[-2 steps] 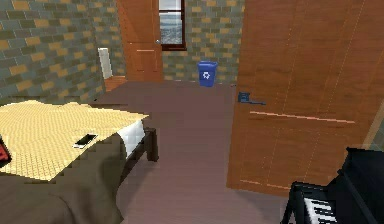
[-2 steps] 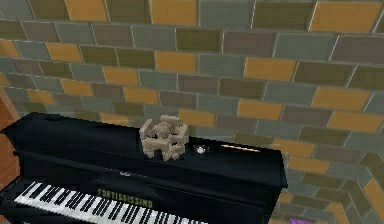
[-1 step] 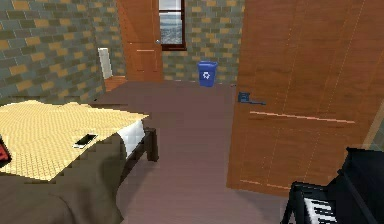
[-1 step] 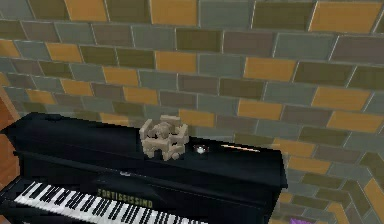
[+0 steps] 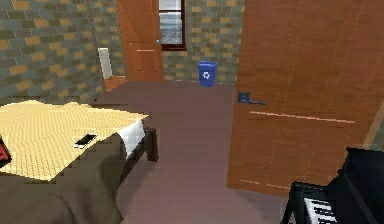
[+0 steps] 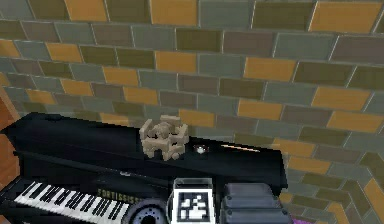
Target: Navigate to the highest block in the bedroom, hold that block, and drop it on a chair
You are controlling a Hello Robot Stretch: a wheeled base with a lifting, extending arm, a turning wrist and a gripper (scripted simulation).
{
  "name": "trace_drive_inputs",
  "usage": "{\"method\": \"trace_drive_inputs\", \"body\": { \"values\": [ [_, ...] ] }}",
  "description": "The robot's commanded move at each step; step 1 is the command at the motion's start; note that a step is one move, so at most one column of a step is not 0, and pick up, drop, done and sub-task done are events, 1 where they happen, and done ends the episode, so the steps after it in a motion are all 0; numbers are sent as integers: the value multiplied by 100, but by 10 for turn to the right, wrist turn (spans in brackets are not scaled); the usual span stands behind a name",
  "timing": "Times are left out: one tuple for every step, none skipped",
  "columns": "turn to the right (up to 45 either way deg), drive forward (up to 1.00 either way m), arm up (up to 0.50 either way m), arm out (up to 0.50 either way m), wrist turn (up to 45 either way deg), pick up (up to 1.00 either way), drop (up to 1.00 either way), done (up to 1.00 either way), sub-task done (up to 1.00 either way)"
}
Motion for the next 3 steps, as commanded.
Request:
{"method": "trace_drive_inputs", "body": {
  "values": [
    [0,0,0,36,0,0,0,0,0],
    [0,0,0,0,450,0,0,0,0],
    [0,0,0,0,450,0,0,0,0]
  ]
}}
